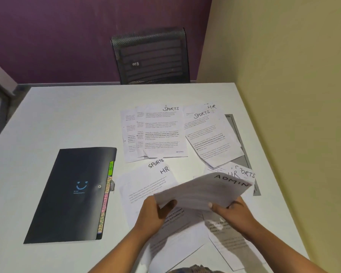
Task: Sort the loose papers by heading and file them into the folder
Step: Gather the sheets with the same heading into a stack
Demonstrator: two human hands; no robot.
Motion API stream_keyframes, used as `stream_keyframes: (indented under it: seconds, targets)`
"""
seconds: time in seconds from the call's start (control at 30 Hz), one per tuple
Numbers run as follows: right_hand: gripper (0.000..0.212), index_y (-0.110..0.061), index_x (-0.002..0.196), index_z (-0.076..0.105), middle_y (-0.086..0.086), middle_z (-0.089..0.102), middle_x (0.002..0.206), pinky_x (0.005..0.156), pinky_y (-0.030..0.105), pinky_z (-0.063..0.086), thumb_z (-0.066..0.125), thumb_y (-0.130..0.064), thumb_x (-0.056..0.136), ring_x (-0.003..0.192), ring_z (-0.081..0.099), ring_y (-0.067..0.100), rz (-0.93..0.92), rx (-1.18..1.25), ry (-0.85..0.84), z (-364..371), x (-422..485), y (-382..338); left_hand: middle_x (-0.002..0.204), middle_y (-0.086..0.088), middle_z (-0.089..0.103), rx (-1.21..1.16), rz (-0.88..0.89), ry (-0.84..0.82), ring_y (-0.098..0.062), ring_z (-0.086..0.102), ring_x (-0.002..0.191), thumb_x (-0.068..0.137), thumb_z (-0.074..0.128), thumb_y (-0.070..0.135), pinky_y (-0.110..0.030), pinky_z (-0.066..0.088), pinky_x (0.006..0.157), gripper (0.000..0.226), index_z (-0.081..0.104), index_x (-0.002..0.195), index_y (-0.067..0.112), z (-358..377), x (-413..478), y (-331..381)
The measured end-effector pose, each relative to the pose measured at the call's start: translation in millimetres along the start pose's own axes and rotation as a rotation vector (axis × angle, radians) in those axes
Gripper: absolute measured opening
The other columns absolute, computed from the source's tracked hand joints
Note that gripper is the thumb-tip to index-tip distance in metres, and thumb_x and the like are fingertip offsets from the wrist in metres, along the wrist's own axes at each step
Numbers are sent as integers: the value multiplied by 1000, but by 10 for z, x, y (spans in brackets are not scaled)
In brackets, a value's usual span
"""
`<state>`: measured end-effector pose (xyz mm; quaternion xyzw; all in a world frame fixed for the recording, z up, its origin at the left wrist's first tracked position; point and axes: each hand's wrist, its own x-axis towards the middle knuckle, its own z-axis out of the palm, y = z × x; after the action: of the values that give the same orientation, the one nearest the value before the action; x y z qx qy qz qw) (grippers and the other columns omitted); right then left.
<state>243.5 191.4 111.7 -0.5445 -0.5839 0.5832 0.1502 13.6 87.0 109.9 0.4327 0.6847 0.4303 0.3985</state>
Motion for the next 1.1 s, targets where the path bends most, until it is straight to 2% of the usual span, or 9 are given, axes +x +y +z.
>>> stream_keyframes:
  seconds: [0.1,0.23,0.33,0.47,0.63,0.73,0.87,0.97,1.1]
  targets:
    - [24,-26,102,55,-14,61,86,58,-1,41,73,-21,87,79,55,-5,57,-137,-37,42,133,56,109,36,66,37,-4,-13,12,61,103,94,67,23,-11,47,86,34,61,110,52,35,92,-222]
    - [26,-21,67,58,-11,53,49,53,20,38,70,-19,89,46,49,2,17,-163,72,34,364,79,95,16,76,-14,-179,-15,1,69,88,93,66,32,-30,57,80,14,75,98,22,-9,325,-408]
    - [17,-20,76,70,-11,71,67,59,19,47,67,-20,92,62,66,3,-9,-127,94,19,490,51,102,17,76,-40,-185,-53,0,70,98,97,60,30,-21,56,83,19,76,106,24,-73,471,-392]
    - [17,-23,95,75,-6,79,93,83,38,58,63,-12,95,90,74,15,42,4,162,-2,729,72,88,13,77,58,-269,30,-6,71,85,97,60,24,-27,55,76,18,74,91,34,-170,712,-528]
    - [14,-18,98,73,1,77,93,76,35,56,60,-13,97,87,72,20,108,115,278,-126,1159,-21,106,0,73,252,-433,317,-23,66,100,92,59,21,-30,51,86,25,68,116,20,-416,1205,-606]
    - [16,-13,107,73,5,78,98,88,48,58,60,-14,97,92,73,29,167,201,261,-200,1553,-53,107,3,68,248,-503,465,-22,63,96,88,54,20,-34,52,86,36,58,124,22,-544,1588,-548]
    - [14,-10,105,69,11,75,98,84,45,59,56,-9,99,89,72,32,196,249,291,-250,2077,-227,107,4,65,368,-506,473,-21,64,91,77,57,36,-40,58,78,34,57,109,25,-679,2136,-630]
    - [16,-9,110,69,20,74,96,82,53,59,58,-10,98,87,69,44,208,214,303,-298,2381,-257,117,-8,57,423,-579,421,-31,60,105,79,68,45,-41,54,84,53,54,118,12,-681,2447,-585]
    - [18,-9,112,69,12,74,101,89,52,57,60,-10,97,90,71,33,237,190,299,-336,2610,-65,129,-15,43,503,-683,436,-35,47,121,77,76,48,-45,48,89,77,41,130,5,-564,2705,-504]
